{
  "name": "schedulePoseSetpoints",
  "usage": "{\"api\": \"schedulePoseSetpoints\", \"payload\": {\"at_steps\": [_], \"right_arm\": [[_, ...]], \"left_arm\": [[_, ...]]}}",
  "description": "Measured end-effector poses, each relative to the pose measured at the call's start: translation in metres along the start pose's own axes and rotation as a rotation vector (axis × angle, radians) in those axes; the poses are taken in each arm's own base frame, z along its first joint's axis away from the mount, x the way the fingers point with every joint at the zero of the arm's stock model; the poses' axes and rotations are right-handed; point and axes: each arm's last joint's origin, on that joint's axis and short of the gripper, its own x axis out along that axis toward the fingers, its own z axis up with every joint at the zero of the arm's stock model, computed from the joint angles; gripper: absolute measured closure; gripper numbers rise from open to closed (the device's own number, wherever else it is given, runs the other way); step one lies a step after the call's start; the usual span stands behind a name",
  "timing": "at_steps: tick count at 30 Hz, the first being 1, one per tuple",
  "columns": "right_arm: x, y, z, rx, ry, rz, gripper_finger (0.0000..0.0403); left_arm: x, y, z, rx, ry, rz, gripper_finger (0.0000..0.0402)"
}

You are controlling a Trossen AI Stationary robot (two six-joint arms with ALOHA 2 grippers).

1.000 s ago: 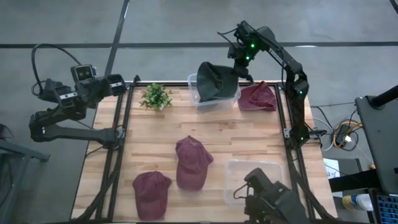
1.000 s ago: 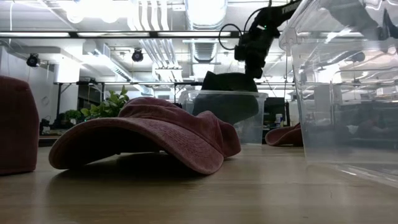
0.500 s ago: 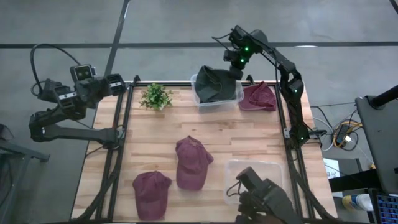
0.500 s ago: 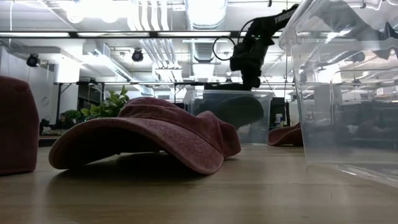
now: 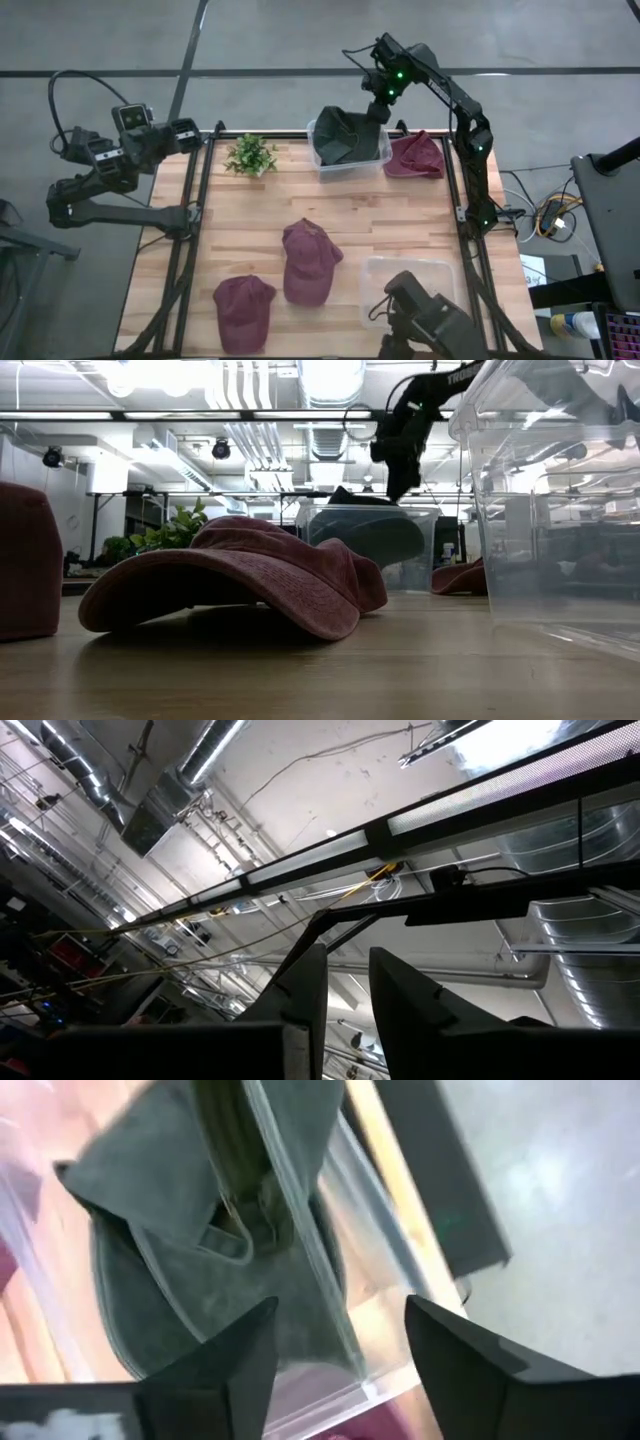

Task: Pick & Place hat
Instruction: Put the black cap in the top transparent bin

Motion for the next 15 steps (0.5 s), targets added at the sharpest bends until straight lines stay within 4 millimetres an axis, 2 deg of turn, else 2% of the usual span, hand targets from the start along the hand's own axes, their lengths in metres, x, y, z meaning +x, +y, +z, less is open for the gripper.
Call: {"api": "schedulePoseSetpoints", "payload": {"at_steps": [6, 11, 15], "right_arm": [[-0.022, 0.022, 0.023, -0.069, -0.187, -0.035, 0.0183], [-0.017, 0.043, 0.047, -0.162, -0.323, -0.079, 0.0177], [-0.014, 0.053, 0.054, -0.172, -0.319, -0.198, 0.0174]], "left_arm": [[0.0, 0.0, 0.0, 0.0, 0.002, -0.001, 0.033], [0.0, 0.0, 0.0, -0.001, 0.003, -0.002, 0.033], [0.0, -0.001, 0.0, -0.001, 0.003, -0.003, 0.033]]}}
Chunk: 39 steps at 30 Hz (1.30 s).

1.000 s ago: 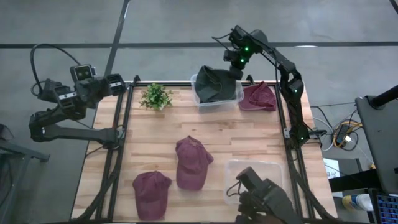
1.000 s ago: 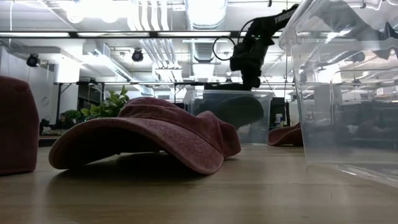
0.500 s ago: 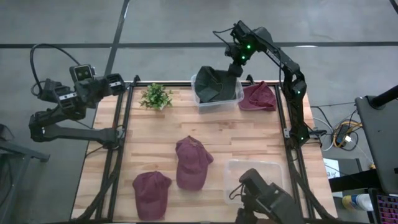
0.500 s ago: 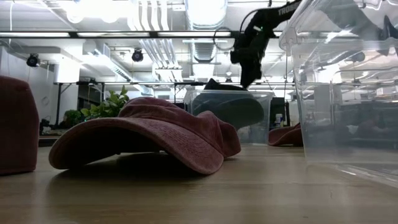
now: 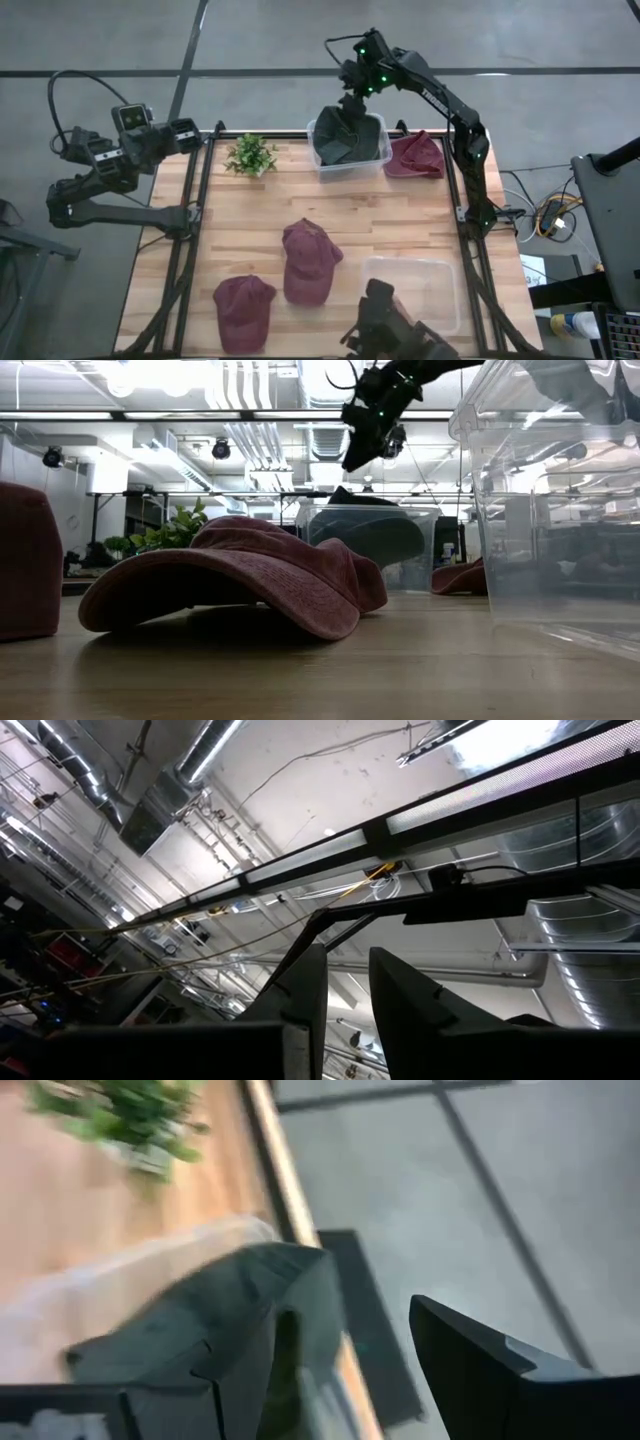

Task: Pick & Place hat
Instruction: Put the black cap in the top transparent bin

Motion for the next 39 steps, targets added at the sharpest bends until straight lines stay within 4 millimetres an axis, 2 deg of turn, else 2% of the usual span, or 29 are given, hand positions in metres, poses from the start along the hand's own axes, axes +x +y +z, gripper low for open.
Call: {"api": "schedulePoseSetpoints", "payload": {"at_steps": [17, 24, 26, 29, 34, 39], "right_arm": [[0.043, 0.009, -0.028, 0.078, 0.11, 0.111, 0.0165], [0.061, 0.008, -0.04, 0.064, 0.16, 0.025, 0.018], [0.063, 0.008, -0.042, 0.065, 0.177, 0.012, 0.0197], [0.061, 0.007, -0.041, 0.064, 0.177, 0.011, 0.0245], [0.052, 0.006, -0.032, 0.044, 0.141, -0.005, 0.0369], [0.037, 0.004, -0.022, 0.02, 0.11, -0.018, 0.0385]], "left_arm": [[0.0, 0.0, 0.0, 0.0, 0.0, 0.0, 0.033], [0.0, 0.0, 0.0, 0.005, 0.0, 0.0, 0.033], [0.0, 0.0, 0.0, 0.006, 0.0, 0.0, 0.033], [0.0, 0.0, 0.0, 0.006, 0.0, 0.0, 0.033], [0.0, 0.0, 0.0, 0.007, 0.0, 0.0, 0.033], [0.0, 0.0, 0.0, 0.007, 0.0, 0.0, 0.033]]}}
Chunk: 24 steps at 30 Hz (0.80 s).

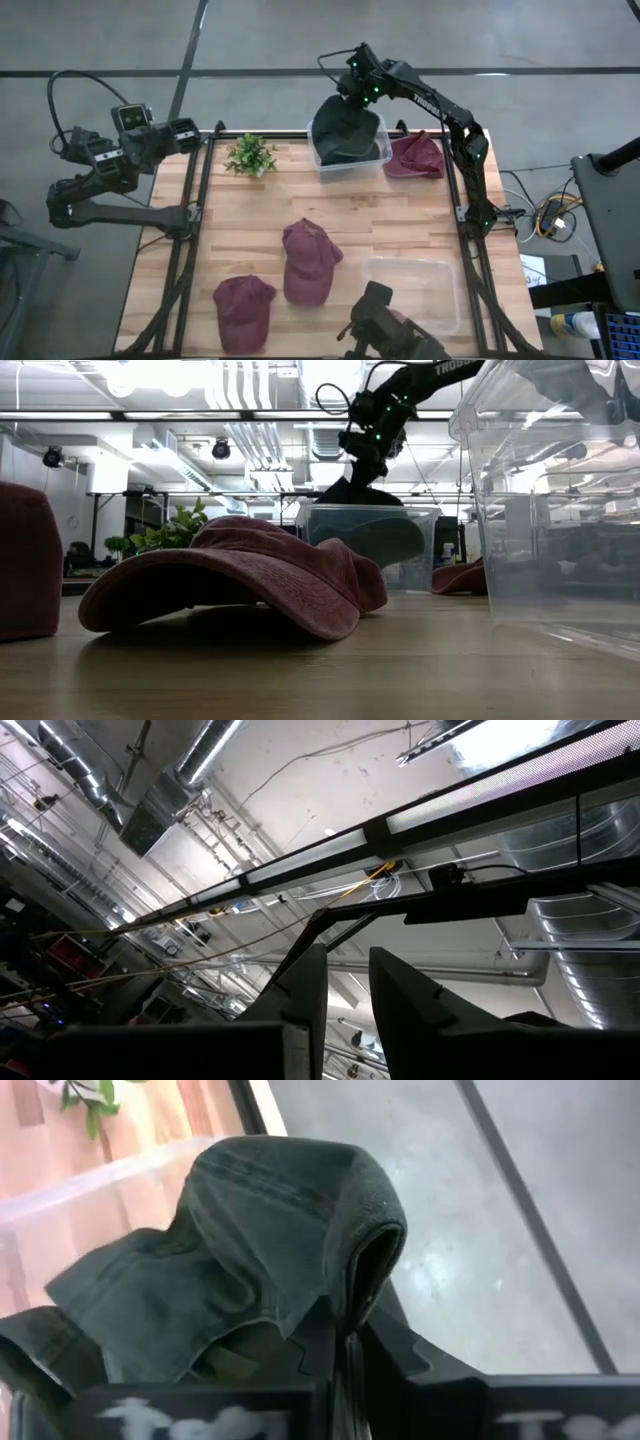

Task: Pick & Place hat
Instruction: Put the black cap in the top transparent bin

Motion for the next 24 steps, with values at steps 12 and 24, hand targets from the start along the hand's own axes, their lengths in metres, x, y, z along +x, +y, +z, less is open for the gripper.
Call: {"api": "schedulePoseSetpoints", "payload": {"at_steps": [12, 24], "right_arm": [[-0.048, 0.003, 0.008, -0.088, -0.01, 0.077, 0.0388], [-0.058, 0.013, -0.003, -0.05, 0.007, 0.345, 0.0388]], "left_arm": [[0.0, 0.0, 0.0, 0.001, 0.0, 0.0, 0.033], [0.0, 0.0, 0.0, 0.001, 0.0, 0.001, 0.033]]}}
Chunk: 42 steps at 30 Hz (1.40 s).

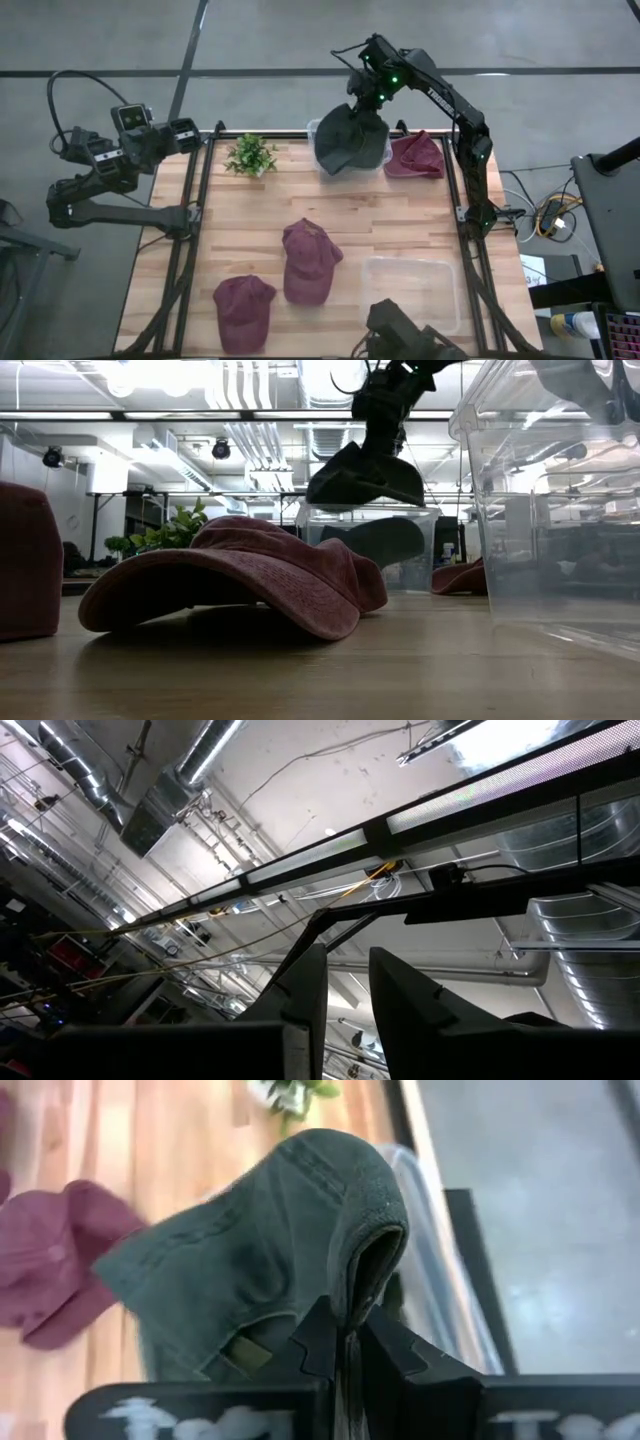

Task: Pick & Place hat
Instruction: Put the black cap in the top transparent bin

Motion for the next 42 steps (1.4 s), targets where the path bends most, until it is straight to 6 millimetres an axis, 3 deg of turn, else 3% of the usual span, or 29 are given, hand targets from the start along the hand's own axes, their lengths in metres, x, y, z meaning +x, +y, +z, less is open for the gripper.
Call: {"api": "schedulePoseSetpoints", "payload": {"at_steps": [16, 21, 25, 35, 39, 42], "right_arm": [[0.088, -0.041, -0.013, -0.003, 0.179, -0.005, 0.0387], [0.106, -0.047, -0.017, 0.049, 0.2, -0.002, 0.0365], [0.101, -0.046, -0.011, 0.028, 0.155, -0.029, 0.0319], [0.055, -0.031, 0.001, 0.084, 0.073, -0.122, 0.023], [0.044, -0.013, 0.006, 0.102, 0.039, -0.041, 0.0241], [0.053, -0.001, 0.006, 0.093, 0.106, -0.042, 0.0287]], "left_arm": [[0.0, 0.0, 0.0, 0.0, -0.018, 0.011, 0.033], [0.0, 0.0, 0.0, 0.0, -0.018, 0.012, 0.033], [0.0, 0.0, 0.0, 0.0, -0.018, 0.011, 0.033], [0.0, 0.0, 0.0, 0.0, -0.012, 0.008, 0.033], [0.0, 0.0, 0.0, 0.0, -0.012, 0.008, 0.033], [0.0, 0.0, 0.0, 0.0, -0.012, 0.008, 0.033]]}}
